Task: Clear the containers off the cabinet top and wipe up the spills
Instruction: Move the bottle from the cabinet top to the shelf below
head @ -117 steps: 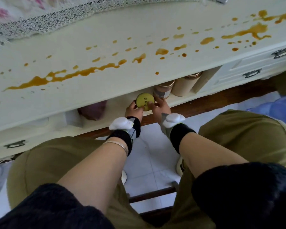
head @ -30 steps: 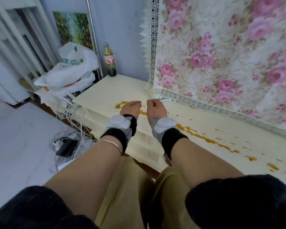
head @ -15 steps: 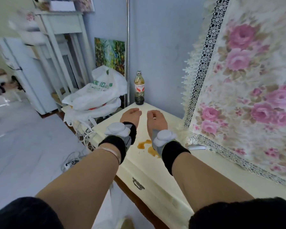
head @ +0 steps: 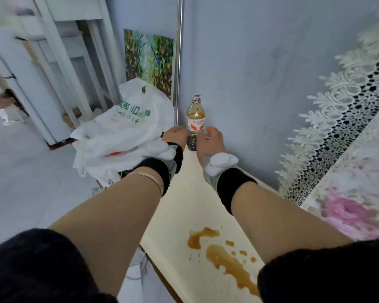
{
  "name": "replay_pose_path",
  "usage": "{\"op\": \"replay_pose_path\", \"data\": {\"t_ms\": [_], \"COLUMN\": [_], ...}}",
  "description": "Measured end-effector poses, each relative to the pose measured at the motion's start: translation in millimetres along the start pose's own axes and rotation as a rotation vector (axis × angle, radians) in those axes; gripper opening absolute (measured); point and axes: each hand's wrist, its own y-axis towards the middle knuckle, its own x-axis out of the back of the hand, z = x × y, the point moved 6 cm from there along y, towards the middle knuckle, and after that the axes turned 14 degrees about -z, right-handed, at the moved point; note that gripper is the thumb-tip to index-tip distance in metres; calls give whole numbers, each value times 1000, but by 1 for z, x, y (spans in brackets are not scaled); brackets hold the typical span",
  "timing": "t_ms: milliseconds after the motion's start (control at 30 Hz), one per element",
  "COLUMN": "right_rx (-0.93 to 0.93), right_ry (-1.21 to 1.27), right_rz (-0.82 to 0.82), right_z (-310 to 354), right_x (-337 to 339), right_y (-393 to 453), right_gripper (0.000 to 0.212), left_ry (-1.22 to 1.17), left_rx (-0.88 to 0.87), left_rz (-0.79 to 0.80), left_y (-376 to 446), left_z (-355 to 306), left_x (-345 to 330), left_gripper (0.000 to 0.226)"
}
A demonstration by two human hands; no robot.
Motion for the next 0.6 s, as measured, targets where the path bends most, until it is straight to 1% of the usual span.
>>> {"op": "replay_pose_path", "data": {"t_ms": [33,100,267,333,400,500,567,600], "right_rx": [-2,-8,-101,-135,-171,-244,-256,-250], "right_ry": [-9,-34,-73,-100,-112,-179,-217,-222], "right_rz": [5,16,17,40,45,103,124,133], "right_z": [1,18,47,51,47,38,27,25], "right_x": [-2,-9,-22,-34,-39,-54,-64,-67], "right_y": [-1,18,61,78,82,101,112,114], "right_gripper": [32,29,26,28,40,65,76,78], "left_ry": [11,8,-75,-78,-65,-34,-8,8], "left_rx": [-14,12,171,229,260,321,329,306], "left_rz": [-8,0,63,83,94,125,146,151], "left_y": [2,20,55,73,87,120,124,123], "left_z": [2,-17,-46,-51,-42,-30,-38,-42], "left_x": [0,-2,-15,-24,-33,-53,-55,-54], "left_gripper": [41,42,51,57,65,70,67,63]}}
